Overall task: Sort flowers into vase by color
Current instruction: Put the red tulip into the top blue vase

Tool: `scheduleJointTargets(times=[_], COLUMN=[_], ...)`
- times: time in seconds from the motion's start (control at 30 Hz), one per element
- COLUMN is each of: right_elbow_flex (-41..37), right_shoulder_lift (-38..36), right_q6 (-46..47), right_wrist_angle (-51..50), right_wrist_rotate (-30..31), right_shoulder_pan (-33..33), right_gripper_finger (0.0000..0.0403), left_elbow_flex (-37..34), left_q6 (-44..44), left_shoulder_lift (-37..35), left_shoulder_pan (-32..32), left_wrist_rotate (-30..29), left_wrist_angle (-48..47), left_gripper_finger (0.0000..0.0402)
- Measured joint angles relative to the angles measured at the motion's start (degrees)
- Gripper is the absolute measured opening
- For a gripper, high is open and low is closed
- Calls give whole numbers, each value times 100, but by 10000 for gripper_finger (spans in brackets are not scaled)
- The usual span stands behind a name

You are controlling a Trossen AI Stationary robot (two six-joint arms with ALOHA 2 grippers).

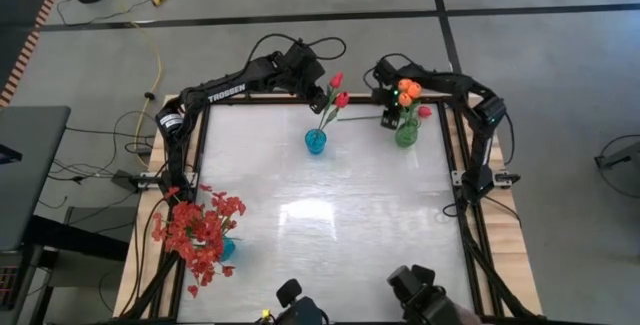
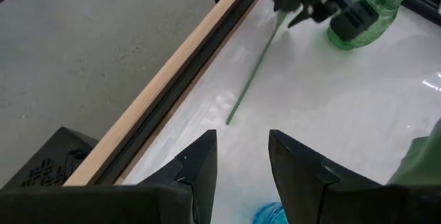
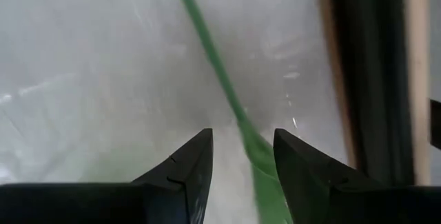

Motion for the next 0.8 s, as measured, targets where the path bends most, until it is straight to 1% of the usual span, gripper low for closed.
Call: scheduleJointTargets(times=[0.13, 0.3, 0.67, 0.73, 0.8], right_elbow_flex=[-2, -2, 29, 28, 25], right_shoulder_lift=[101, 97, 424, 429, 433], right_q6=[-129, -287, -858, -965, -1102], right_wrist_angle=[74, 414, 369, 363, 353], right_wrist_rotate=[9, 10, 16, 11, 11], right_shoulder_pan=[107, 171, 175, 177, 178], right_gripper_finger=[181, 181, 179, 172, 156], left_elbow_flex=[0, 0, 0, 0, 0], left_q6=[9, 11, 2, -17, -19], left_shoulder_lift=[0, 0, 0, 0, 0], left_shoulder_pan=[0, 0, 0, 0, 0], left_wrist_rotate=[-1, -1, 1, 1, 3], left_wrist_angle=[-1, -2, -89, -155, -188], left_gripper_finger=[118, 118, 118, 118, 118])
